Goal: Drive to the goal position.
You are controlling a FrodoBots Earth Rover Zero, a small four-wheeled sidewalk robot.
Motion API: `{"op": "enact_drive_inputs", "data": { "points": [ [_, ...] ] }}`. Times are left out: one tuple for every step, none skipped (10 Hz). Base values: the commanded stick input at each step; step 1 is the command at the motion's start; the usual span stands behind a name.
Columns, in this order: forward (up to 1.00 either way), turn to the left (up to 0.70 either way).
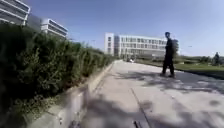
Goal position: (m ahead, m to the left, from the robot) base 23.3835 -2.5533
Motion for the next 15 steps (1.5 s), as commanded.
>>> {"op": "enact_drive_inputs", "data": {
  "points": [
    [0.70,0.00],
    [0.70,0.00],
    [0.70,0.00],
    [0.70,0.00],
    [0.70,0.00],
    [0.70,0.00],
    [0.70,0.00],
    [0.70,0.00],
    [0.70,-0.05],
    [0.70,-0.28],
    [0.70,-0.35],
    [0.70,-0.35],
    [0.70,-0.35],
    [0.70,-0.35],
    [0.70,-0.35]
  ]
}}
